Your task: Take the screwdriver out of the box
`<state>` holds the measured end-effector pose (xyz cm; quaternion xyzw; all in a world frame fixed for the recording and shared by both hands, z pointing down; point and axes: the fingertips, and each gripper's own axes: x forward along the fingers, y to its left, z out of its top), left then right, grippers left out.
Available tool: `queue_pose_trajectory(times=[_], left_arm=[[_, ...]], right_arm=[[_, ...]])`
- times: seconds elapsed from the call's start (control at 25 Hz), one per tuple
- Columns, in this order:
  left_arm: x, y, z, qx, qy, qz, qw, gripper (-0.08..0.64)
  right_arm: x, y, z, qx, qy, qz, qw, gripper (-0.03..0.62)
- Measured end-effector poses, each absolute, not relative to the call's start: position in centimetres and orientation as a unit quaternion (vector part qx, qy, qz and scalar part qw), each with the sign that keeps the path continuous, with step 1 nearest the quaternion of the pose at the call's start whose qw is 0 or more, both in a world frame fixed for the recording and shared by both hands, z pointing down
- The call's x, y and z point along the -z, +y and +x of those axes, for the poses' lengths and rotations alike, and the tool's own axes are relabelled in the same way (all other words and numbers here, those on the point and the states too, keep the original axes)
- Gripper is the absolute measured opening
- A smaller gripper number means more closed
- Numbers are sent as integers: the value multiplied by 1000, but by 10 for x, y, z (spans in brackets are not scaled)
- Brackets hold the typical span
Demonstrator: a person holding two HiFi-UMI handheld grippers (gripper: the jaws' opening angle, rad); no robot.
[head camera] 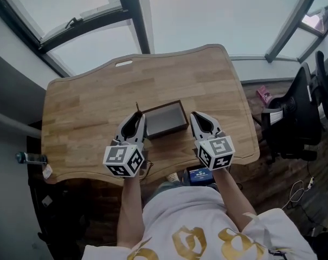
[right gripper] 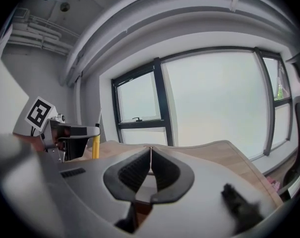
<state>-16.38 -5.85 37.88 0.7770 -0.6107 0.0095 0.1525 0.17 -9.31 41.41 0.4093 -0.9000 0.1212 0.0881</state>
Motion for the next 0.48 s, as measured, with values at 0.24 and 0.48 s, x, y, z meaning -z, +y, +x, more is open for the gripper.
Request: queue_pose_trajectory(times=[0.24, 0.48], left_arm=[[-364, -40, -170, -18, -649, 749, 131, 80], [-353, -15, -159, -27, -682, 722, 116, 79]], right_arm=[[-406, -88, 1, -120, -915, 377, 77, 32], [-396, -76, 21, -120, -926, 353, 68, 32]])
